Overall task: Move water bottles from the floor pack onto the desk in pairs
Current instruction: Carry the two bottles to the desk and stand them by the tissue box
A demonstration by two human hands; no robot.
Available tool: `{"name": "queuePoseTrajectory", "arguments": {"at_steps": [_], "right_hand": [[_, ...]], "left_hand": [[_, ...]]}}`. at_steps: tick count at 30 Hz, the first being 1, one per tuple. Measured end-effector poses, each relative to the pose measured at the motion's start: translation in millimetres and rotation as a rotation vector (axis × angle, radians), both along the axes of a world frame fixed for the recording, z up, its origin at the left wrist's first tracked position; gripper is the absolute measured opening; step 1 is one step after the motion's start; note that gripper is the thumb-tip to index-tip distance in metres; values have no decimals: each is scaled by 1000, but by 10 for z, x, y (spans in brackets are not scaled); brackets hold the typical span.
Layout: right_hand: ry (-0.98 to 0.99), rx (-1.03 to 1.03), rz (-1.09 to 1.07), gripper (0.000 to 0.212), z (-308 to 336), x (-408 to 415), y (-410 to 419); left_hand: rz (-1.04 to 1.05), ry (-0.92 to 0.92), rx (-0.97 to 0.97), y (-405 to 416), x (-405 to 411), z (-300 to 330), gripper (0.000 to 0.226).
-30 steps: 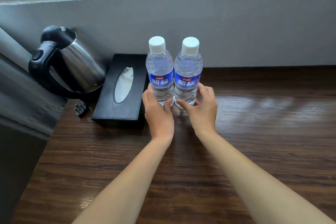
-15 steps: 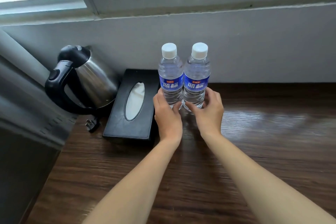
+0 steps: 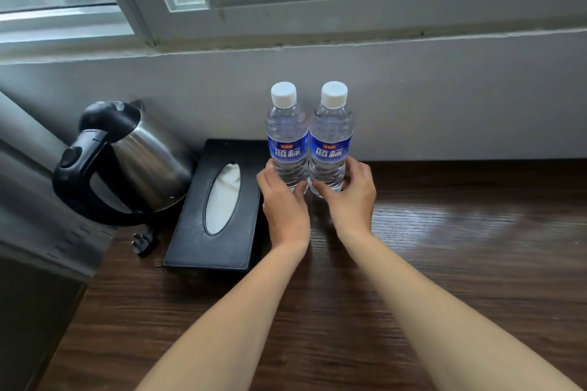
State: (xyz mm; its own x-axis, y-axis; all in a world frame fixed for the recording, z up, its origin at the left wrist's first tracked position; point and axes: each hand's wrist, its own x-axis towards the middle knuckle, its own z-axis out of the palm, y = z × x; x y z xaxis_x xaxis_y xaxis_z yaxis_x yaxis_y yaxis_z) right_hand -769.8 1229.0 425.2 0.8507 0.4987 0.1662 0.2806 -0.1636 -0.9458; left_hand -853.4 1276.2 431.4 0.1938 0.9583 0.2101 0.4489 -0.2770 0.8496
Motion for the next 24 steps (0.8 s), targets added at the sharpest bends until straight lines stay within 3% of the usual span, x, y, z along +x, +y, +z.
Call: {"name": "queuePoseTrajectory", "arguments": {"at_steps": [24], "right_hand": [[-9, -85, -6, 57, 54, 140, 203]], "left_hand": [[-9, 93, 30, 189, 117, 35, 70]]}}
